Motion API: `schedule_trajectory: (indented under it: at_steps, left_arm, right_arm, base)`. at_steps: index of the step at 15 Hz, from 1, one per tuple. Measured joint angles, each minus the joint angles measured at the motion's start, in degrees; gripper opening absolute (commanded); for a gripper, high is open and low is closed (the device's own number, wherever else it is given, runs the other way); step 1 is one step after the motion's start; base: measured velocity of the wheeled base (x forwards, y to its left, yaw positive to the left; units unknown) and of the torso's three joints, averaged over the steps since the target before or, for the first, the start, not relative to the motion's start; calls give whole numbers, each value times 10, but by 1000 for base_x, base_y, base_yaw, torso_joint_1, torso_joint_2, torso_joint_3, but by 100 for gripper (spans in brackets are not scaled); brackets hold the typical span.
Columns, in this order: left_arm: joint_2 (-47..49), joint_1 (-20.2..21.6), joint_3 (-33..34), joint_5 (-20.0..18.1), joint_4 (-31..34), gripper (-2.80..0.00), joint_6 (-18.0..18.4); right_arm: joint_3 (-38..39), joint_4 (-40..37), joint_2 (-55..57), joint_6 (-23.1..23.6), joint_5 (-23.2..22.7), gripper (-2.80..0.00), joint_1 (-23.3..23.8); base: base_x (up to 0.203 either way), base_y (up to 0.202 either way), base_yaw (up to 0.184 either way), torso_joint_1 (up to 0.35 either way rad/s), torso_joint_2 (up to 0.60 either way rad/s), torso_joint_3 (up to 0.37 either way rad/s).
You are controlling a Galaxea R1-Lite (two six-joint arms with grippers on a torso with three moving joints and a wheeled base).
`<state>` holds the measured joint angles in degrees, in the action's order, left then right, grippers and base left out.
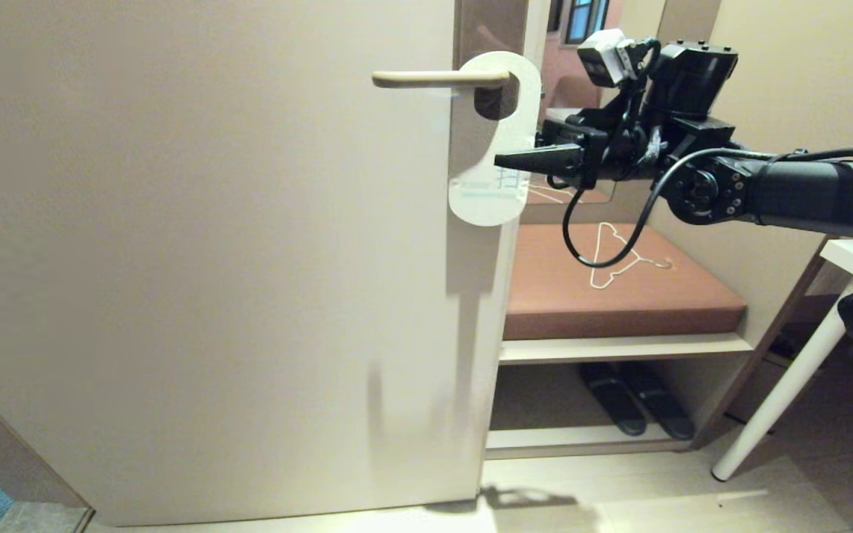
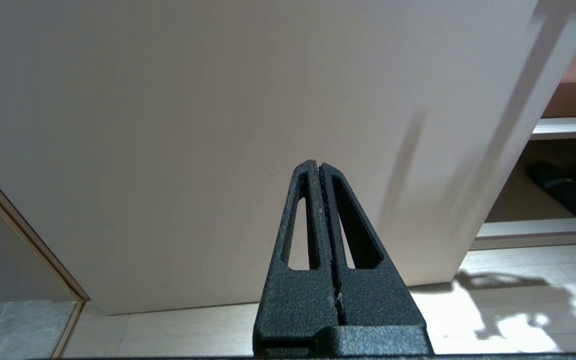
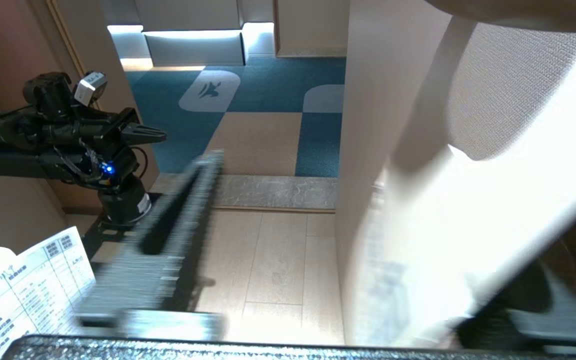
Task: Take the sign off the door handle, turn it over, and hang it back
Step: Take down the sign
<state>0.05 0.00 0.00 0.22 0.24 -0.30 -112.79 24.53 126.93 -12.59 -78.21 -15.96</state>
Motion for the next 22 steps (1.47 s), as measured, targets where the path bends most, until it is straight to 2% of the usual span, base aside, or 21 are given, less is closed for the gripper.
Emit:
schedule_trajectory:
  at_steps: [12,16,22]
  left_arm:
    - [0,0,0,0,0,-280,0]
    - [0,0,0,0,0,-280,0]
    - [0,0,0,0,0,-280,0]
  right_arm:
    - [2,0,0,8,5,-280,1]
    - [5,1,0,9,20,-280,0]
    - [18,1,2,42,32,-280,-1]
  base:
    - [0,0,0,0,0,0]
    - [0,0,0,0,0,0]
    - [0,0,0,0,0,0]
